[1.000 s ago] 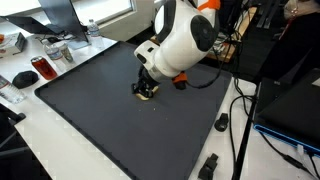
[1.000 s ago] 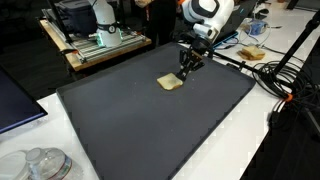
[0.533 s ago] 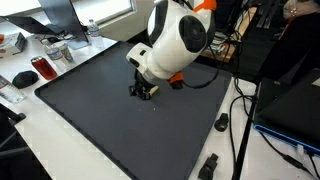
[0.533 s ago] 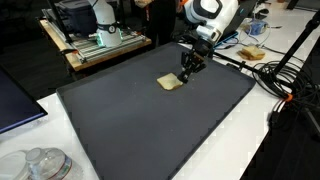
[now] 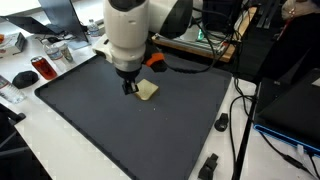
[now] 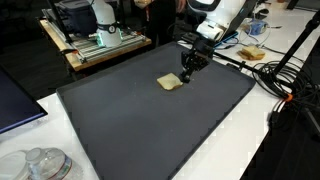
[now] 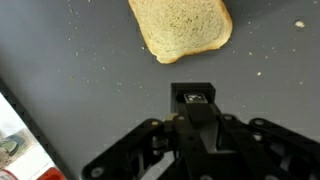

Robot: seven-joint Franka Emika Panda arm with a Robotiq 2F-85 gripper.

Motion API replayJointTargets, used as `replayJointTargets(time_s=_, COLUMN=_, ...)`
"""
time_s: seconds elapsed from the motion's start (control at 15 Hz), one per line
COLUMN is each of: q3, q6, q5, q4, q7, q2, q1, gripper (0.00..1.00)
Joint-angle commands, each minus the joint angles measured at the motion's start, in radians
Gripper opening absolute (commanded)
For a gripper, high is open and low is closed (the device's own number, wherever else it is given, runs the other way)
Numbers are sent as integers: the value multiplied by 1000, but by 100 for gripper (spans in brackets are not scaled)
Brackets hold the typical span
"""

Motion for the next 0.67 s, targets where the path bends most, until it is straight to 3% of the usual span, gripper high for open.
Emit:
replayJointTargets(time_s=0.0, q3=22, q6=-37, q5=166, q4=30, q7=-208, q2=-27, q1=-87, gripper=6)
replayJointTargets(time_s=0.27, q3=26, q6=-74, q5=346, q4=59, q7=-475, q2=-25, q1=-178, gripper=6)
replayJointTargets(time_s=0.6, q3=16, q6=-227, q5=507, q4=155, q7=-659, q2=26, q1=-261, gripper=6)
